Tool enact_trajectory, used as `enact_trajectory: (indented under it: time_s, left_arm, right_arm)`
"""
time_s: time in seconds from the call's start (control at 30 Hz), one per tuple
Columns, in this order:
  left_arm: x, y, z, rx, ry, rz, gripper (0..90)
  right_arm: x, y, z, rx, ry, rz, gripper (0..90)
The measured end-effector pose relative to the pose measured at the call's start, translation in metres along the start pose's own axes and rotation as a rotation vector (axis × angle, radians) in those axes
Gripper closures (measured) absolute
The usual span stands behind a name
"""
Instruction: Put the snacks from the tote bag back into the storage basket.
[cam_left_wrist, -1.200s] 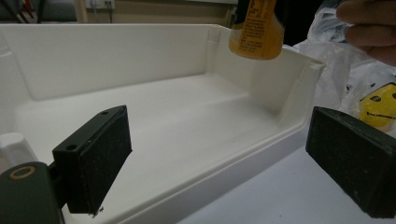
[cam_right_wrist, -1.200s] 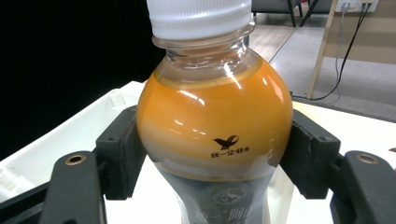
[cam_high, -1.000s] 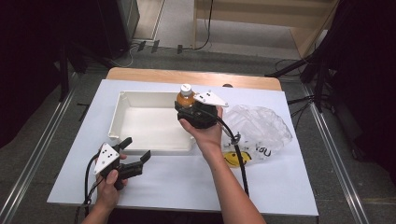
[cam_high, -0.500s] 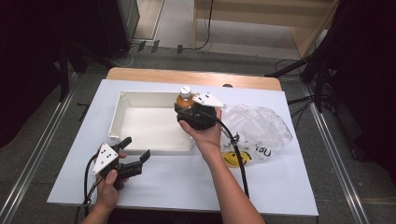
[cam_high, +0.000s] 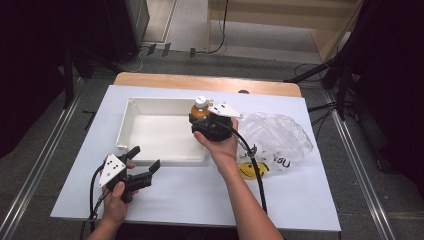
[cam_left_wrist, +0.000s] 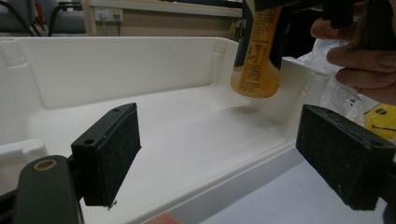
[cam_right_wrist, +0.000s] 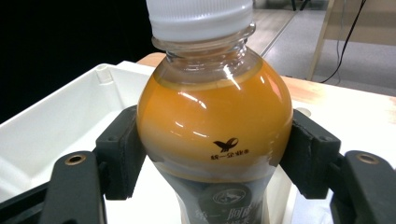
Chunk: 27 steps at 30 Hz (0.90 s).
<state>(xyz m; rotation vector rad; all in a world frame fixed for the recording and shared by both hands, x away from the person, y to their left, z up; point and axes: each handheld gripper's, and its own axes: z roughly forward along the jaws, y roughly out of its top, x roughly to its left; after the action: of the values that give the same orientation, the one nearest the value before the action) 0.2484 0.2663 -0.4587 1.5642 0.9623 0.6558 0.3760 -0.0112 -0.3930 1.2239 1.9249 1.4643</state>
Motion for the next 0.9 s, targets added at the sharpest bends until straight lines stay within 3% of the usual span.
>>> enact_trajectory:
  time_s: [0.9]
  left_arm:
    - [0.001, 0.000, 0.000, -0.003, 0.003, -0.008, 14.1]
  right_arm:
    - [-0.007, -0.020, 0.000, 0.033, -0.001, -0.001, 31.0]
